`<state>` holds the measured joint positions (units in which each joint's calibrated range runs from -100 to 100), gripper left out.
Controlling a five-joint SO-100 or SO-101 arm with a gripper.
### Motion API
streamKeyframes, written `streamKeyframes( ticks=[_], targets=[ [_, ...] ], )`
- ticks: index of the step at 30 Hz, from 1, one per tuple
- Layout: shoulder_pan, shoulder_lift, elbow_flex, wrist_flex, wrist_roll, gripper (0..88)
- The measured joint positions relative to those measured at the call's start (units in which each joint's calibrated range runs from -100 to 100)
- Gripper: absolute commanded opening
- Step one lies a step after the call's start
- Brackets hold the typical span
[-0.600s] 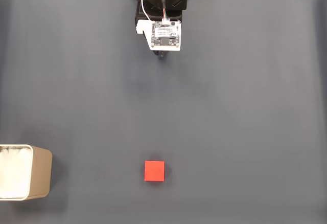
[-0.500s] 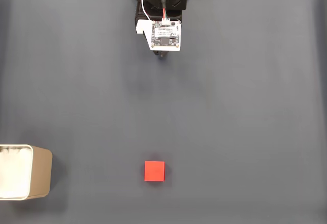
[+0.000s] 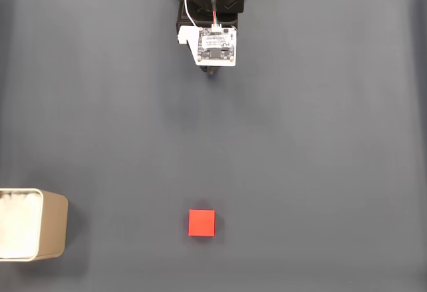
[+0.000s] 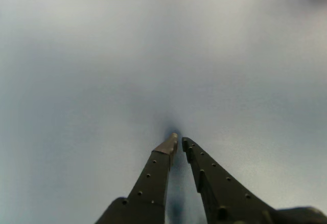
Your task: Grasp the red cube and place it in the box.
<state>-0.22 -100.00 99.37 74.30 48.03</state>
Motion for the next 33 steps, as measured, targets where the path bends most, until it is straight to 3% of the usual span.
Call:
streamKeyframes(
  ticks=[15,19,25,33],
  targets=[
    [0.0,0.0,0.0,-0.8,0.0,0.0],
    [0.0,0.7,-0.9,-8.0,0.4,0.0],
    [-0.6,6.6,-10.8,-19.4,2.0,0.0],
    [-1.9,21.2,-31.6,-22.5,2.4,0.0]
  ],
)
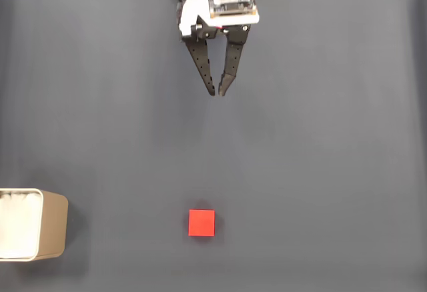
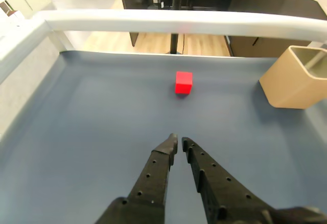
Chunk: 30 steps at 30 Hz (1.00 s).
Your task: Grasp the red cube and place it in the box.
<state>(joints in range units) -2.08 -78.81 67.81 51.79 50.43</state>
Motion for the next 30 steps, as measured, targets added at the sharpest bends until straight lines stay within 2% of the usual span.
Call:
streamKeyframes(
  ticks=[15,30],
  targets=[
    [0.0,23.2,-26.3,1.7,-1.0,0.0],
    [1.0,34.5,-36.8,4.0,-1.5,0.0]
  ],
)
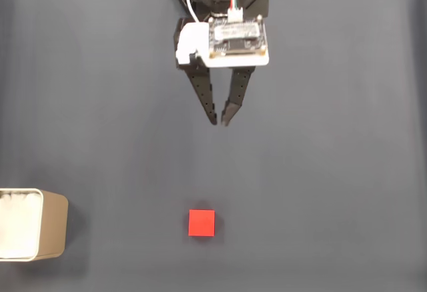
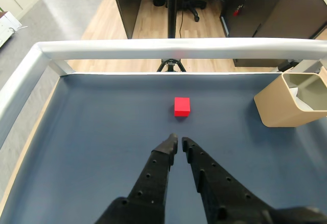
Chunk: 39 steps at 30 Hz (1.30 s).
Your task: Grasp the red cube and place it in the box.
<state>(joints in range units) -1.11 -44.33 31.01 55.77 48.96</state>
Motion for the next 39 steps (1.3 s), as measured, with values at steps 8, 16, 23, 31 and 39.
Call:
streamKeyframes(
  ticks=[8,16,23,31,39],
  targets=[
    [1.0,4.9,-3.2,0.0,0.0,0.0],
    [1.9,9.7,-5.7,0.0,0.0,0.0],
    [2.0,13.8,-8.4,0.0,0.0,0.1],
    [1.9,18.8,-10.7,-0.2,0.0,0.1],
    [1.9,24.3,-15.0,-1.1,0.0,2.6]
  ],
)
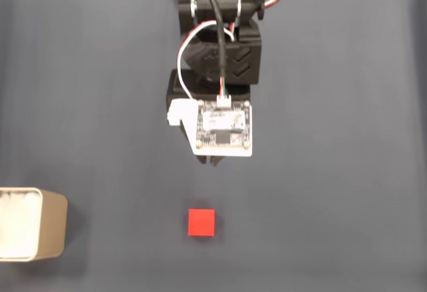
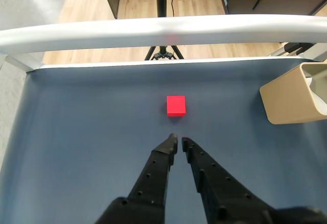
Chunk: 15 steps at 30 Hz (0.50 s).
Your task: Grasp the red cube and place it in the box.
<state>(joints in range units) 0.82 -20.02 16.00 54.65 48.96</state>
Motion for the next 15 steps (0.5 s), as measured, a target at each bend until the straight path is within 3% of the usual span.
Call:
streamKeyframes(
  ticks=[15],
  targets=[
    [2.3,9.0,-8.0,0.0,-0.4,16.3]
  ],
)
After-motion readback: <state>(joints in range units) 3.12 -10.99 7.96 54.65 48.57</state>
